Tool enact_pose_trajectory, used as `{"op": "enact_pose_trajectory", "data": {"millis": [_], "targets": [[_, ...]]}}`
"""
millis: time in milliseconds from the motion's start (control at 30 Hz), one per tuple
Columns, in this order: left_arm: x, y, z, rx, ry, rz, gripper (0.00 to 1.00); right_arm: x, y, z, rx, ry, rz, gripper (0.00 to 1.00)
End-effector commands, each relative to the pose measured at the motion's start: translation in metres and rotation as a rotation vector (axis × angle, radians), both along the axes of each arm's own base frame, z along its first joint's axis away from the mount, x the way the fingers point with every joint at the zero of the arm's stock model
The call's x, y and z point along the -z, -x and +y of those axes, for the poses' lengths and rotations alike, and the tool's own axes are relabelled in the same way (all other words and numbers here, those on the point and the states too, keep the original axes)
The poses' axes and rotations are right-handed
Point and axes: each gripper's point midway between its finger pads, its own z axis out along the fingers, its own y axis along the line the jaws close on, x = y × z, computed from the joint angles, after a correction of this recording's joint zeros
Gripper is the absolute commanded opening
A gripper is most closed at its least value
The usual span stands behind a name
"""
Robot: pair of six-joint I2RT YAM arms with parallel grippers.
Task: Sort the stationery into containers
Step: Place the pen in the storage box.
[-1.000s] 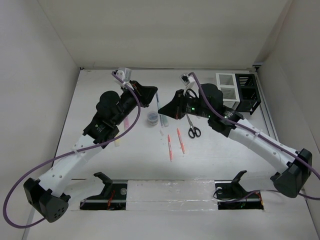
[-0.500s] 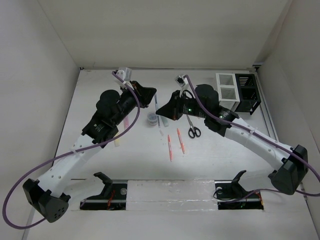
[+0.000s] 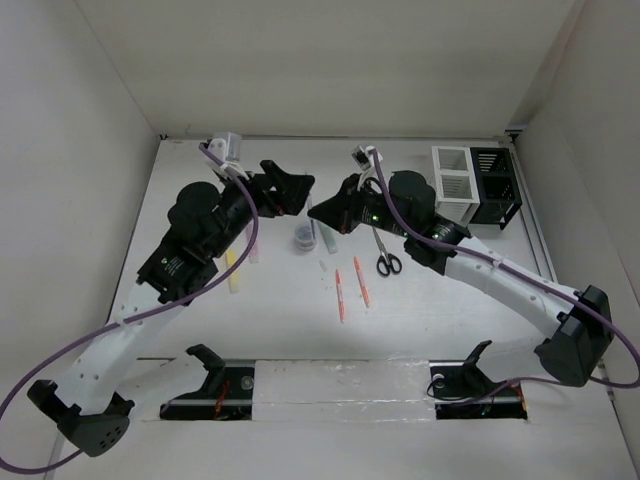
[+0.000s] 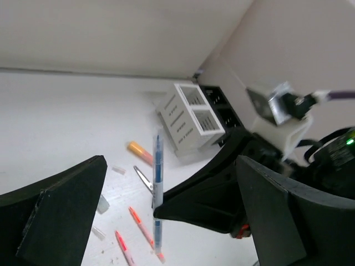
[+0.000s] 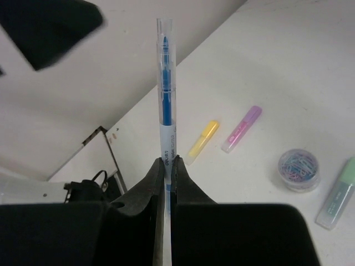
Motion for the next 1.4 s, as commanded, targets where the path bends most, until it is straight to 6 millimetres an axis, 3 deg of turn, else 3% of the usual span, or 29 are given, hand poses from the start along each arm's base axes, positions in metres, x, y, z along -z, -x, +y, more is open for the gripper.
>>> {"op": "enact_pose_trajectory", "data": {"millis": [0, 67, 167, 200, 233, 267, 333, 367, 400, 433, 533, 567, 633, 667, 700, 733, 800, 867, 1000, 1167, 1367], "targets": [[-0.043, 0.001, 0.031, -0.139, 0.069, -0.062, 1.0, -0.002, -0.028, -0.004, 0.092, -0.004, -0.059, 0.0], [-0.026, -0.007, 0.046, -0.244, 0.05, 0.02, 1.0, -0.002, -0.045, -0.017, 0.152, 0.011, -0.08, 0.0], [0.013, -0.016, 0.055, -0.298, -0.033, 0.133, 1.0, 0.001, -0.087, -0.056, 0.302, 0.059, -0.151, 0.0], [0.033, -0.019, 0.053, -0.292, -0.068, 0.174, 1.0, -0.003, -0.107, -0.086, 0.417, 0.07, -0.181, 0.0], [0.035, -0.019, 0.054, -0.29, -0.09, 0.174, 1.0, -0.001, -0.118, -0.101, 0.469, 0.081, -0.201, 0.0], [0.055, -0.019, 0.05, -0.27, -0.135, 0.208, 1.0, -0.006, -0.125, -0.115, 0.502, 0.084, -0.236, 0.0], [0.07, -0.018, 0.049, -0.253, -0.189, 0.236, 1.0, -0.011, -0.149, -0.154, 0.591, 0.11, -0.317, 0.0], [0.088, -0.019, 0.048, -0.252, -0.221, 0.272, 1.0, -0.008, -0.157, -0.165, 0.607, 0.134, -0.335, 0.0], [0.096, -0.02, 0.049, -0.249, -0.256, 0.287, 1.0, -0.003, -0.166, -0.178, 0.632, 0.176, -0.354, 0.0], [0.104, -0.018, 0.05, -0.247, -0.28, 0.3, 1.0, 0.002, -0.18, -0.205, 0.715, 0.212, -0.349, 0.0], [0.127, -0.016, 0.052, -0.243, -0.323, 0.333, 1.0, -0.001, -0.205, -0.244, 0.838, 0.244, -0.353, 0.0], [0.129, -0.016, 0.052, -0.243, -0.32, 0.33, 1.0, -0.003, -0.211, -0.269, 0.899, 0.249, -0.356, 0.0], [0.139, -0.012, 0.055, -0.24, -0.336, 0.33, 1.0, -0.006, -0.224, -0.293, 0.97, 0.25, -0.363, 0.0], [0.134, -0.011, 0.056, -0.241, -0.326, 0.319, 1.0, -0.008, -0.231, -0.318, 1.05, 0.246, -0.358, 0.0], [0.139, -0.009, 0.056, -0.229, -0.341, 0.323, 1.0, -0.013, -0.237, -0.329, 1.081, 0.246, -0.363, 0.0], [0.137, -0.008, 0.056, -0.229, -0.331, 0.312, 1.0, -0.002, -0.248, -0.339, 1.102, 0.265, -0.339, 0.0], [0.133, -0.006, 0.058, -0.227, -0.332, 0.296, 1.0, 0.002, -0.258, -0.363, 1.174, 0.271, -0.318, 0.0], [0.13, -0.004, 0.058, -0.219, -0.319, 0.283, 1.0, 0.01, -0.266, -0.379, 1.225, 0.273, -0.302, 0.0], [0.13, -0.003, 0.056, -0.21, -0.317, 0.284, 1.0, -0.002, -0.269, -0.4, 1.265, 0.224, -0.316, 0.0], [0.131, -0.002, 0.055, -0.197, -0.323, 0.281, 1.0, 0.001, -0.282, -0.441, 1.375, 0.234, -0.31, 0.0], [0.131, -0.002, 0.055, -0.197, -0.323, 0.281, 1.0, 0.03, -0.29, -0.476, 1.454, 0.281, -0.248, 0.0]]}}
